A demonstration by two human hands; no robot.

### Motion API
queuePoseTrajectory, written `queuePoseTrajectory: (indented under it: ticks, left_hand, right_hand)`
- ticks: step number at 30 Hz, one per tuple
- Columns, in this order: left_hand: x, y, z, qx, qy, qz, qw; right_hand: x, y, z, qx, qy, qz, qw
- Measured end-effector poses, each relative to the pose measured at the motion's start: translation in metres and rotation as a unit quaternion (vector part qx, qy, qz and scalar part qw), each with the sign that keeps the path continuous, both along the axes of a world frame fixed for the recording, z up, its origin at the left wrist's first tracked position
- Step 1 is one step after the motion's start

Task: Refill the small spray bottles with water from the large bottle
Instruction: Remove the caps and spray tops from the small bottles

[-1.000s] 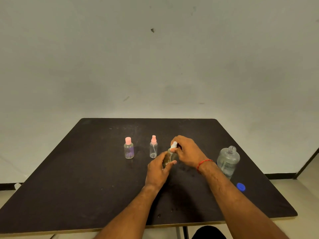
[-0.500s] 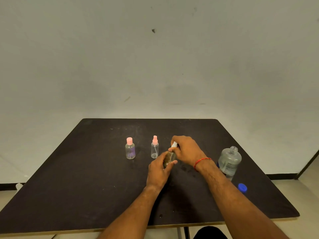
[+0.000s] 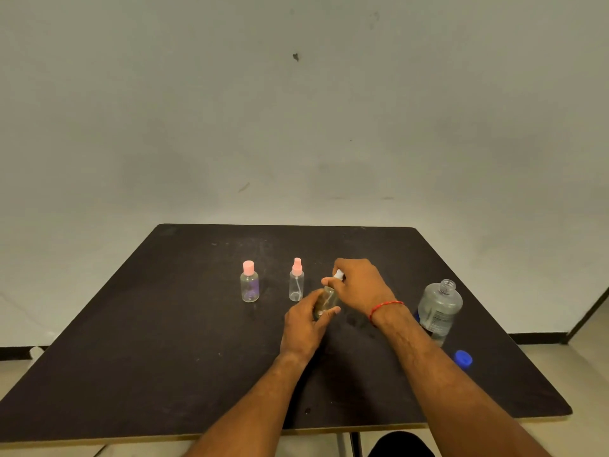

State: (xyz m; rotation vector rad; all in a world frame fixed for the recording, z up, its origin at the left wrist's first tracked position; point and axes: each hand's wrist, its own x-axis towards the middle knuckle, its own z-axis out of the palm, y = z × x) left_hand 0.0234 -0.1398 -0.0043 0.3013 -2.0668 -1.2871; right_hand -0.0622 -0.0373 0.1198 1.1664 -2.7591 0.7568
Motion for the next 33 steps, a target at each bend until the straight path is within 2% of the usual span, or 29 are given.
queuePoseTrajectory:
  ticks: [5, 10, 13, 16, 20, 24, 27, 30, 33]
  left_hand:
    - [0.002, 0.001, 0.002, -0.006, 0.0, 0.001, 1.0]
    - [0.001, 0.001, 0.001, 0.017, 0.009, 0.003, 1.0]
    - [0.0, 0.0, 0.0, 0.016, 0.002, 0.0, 1.0]
    - [0.002, 0.0, 0.001, -0.006, 0.0, 0.009, 1.0]
    - [0.004, 0.002, 0.005, -0.008, 0.015, 0.003, 1.0]
    - [0.005, 0.002, 0.005, 0.018, 0.025, -0.007, 0.999]
    - [0.004, 0.002, 0.003, 0.031, 0.016, -0.009, 0.999]
    - [0.004, 0.001, 0.003, 0.016, 0.019, 0.003, 1.0]
    - [0.003, 0.001, 0.002, 0.002, 0.022, 0.007, 1.0]
  right_hand:
    - [0.003, -0.001, 0.006, 0.047, 0.026, 0.054, 0.997]
    - [0.008, 0.005, 0.004, -0.006, -0.001, 0.093, 0.996]
    - [0.008, 0.004, 0.002, -0.037, -0.001, 0.033, 0.999]
    - [0.006, 0.001, 0.005, 0.007, 0.006, -0.018, 1.0]
    - [0.01, 0.001, 0.006, 0.021, -0.008, 0.029, 0.999]
    - [0.015, 0.005, 0.006, -0.005, -0.015, 0.072, 0.997]
    - [0.017, 0.005, 0.003, -0.044, -0.045, 0.045, 0.997]
    - [0.014, 0.005, 0.003, -0.022, -0.038, -0.012, 0.999]
    - [0.014, 0.003, 0.005, -0.012, -0.035, -0.015, 0.999]
